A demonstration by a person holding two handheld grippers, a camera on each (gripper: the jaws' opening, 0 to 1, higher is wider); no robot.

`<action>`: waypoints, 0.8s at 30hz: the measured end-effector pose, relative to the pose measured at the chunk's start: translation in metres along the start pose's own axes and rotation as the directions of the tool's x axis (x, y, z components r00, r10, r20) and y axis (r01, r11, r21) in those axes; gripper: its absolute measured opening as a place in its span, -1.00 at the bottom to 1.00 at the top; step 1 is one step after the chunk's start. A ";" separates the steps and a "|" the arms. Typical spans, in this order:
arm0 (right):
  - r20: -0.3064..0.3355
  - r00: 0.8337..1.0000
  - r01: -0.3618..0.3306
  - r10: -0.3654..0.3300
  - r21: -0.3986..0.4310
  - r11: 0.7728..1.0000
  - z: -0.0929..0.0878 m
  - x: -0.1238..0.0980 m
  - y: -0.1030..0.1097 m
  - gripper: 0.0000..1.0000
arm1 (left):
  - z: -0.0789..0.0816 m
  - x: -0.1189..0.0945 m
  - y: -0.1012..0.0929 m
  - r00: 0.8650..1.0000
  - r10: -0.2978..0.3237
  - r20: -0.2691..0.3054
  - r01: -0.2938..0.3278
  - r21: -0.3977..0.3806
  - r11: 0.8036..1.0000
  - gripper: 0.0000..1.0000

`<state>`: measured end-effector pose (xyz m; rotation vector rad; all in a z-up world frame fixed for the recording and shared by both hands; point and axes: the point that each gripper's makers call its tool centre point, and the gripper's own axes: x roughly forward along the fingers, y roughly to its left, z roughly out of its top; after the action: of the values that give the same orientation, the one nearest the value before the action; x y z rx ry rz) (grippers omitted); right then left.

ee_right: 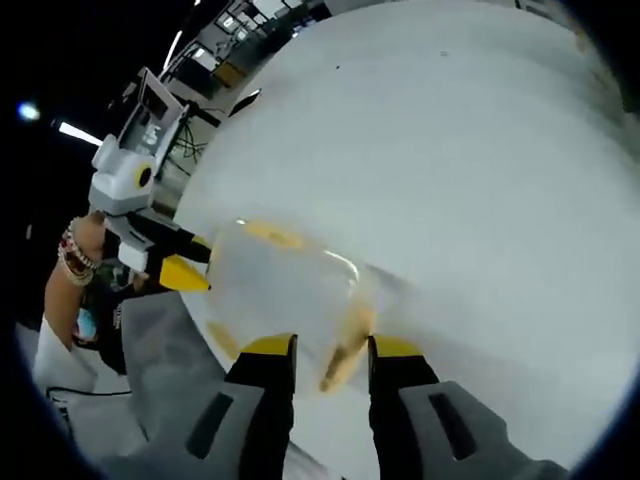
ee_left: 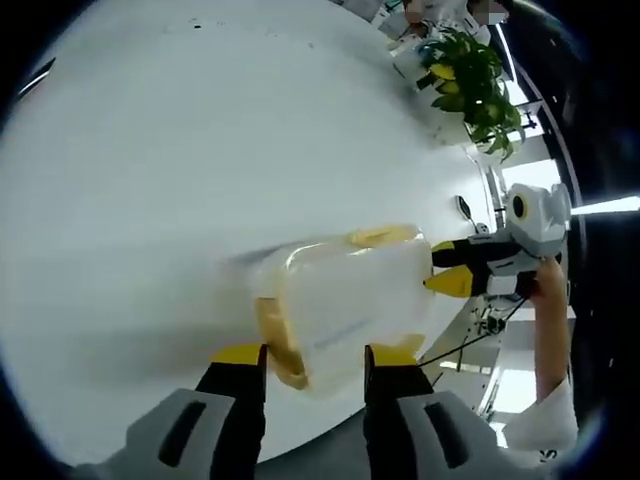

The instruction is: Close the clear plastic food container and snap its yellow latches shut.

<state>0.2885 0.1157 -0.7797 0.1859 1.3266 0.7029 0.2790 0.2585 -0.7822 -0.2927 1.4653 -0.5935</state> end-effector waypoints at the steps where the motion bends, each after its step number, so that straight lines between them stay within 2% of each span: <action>1: -0.002 1.000 0.004 -0.004 -0.002 1.000 0.000 0.000 0.000 -0.51 | 0.000 0.000 0.000 1.000 0.001 0.000 -0.001 -0.007 1.000 -0.37; 11: -0.019 0.998 0.058 -0.058 -0.004 0.998 0.000 0.001 0.001 -0.50 | 0.000 0.006 0.004 0.999 0.049 -0.013 -0.049 -0.007 0.999 -0.47; 15: -0.014 0.997 0.070 -0.070 -0.017 0.997 0.002 0.004 0.005 -0.48 | -0.007 0.019 -0.001 0.999 0.022 -0.033 -0.023 -0.039 0.999 -0.23; 18: -0.014 0.997 0.073 -0.073 -0.030 0.997 0.002 0.003 0.004 -0.49 | -0.008 0.007 0.000 0.999 0.002 -0.040 -0.003 -0.021 1.000 -0.26; 24: -0.011 0.998 0.069 -0.070 -0.026 0.997 0.002 0.002 0.004 -0.49 | -0.009 0.003 0.004 0.999 -0.017 -0.045 0.016 -0.022 1.000 -0.31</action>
<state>0.2891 0.1204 -0.7788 0.1143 1.3284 0.6630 0.2714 0.2620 -0.7879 -0.3101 1.5146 -0.6010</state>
